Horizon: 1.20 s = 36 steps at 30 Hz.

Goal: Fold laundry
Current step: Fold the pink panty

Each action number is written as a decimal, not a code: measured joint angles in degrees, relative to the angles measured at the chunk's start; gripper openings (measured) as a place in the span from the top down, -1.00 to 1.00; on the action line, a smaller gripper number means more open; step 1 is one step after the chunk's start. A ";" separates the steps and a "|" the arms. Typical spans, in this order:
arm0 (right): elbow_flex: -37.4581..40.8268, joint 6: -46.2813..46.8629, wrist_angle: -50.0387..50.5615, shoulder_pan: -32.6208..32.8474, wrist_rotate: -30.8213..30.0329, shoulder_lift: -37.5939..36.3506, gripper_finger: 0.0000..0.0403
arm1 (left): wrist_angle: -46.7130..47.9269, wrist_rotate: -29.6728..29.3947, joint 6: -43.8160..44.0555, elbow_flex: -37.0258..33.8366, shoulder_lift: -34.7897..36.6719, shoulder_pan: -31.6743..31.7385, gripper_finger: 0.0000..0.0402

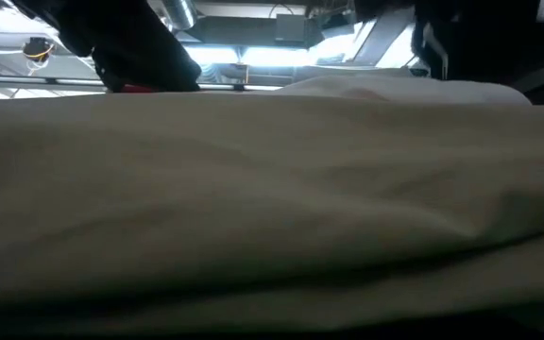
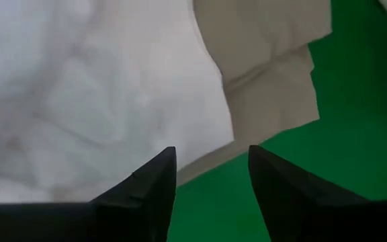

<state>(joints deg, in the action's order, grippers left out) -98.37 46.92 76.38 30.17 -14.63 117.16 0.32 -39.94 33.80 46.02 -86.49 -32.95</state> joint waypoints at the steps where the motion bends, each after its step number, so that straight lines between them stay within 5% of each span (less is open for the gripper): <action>1: 0.30 -1.32 0.01 -0.64 0.75 0.00 0.08 | -0.02 0.63 0.00 0.00 0.06 -0.13 0.27; 8: 0.66 -11.79 -0.45 -5.48 5.65 0.00 0.08 | 0.17 1.99 0.02 0.00 -0.04 -0.99 0.32; 13: 0.66 -19.80 -0.96 -8.74 14.41 0.00 0.08 | 0.15 1.99 0.04 0.00 -0.06 -1.70 0.34; 36: 0.62 -33.63 -3.66 -11.52 19.79 1.28 0.08 | 0.08 2.18 0.59 0.00 -0.12 -1.77 0.34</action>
<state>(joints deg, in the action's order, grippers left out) -97.76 13.30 72.72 18.65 5.16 118.45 0.40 -37.76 34.39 46.02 -86.61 -34.72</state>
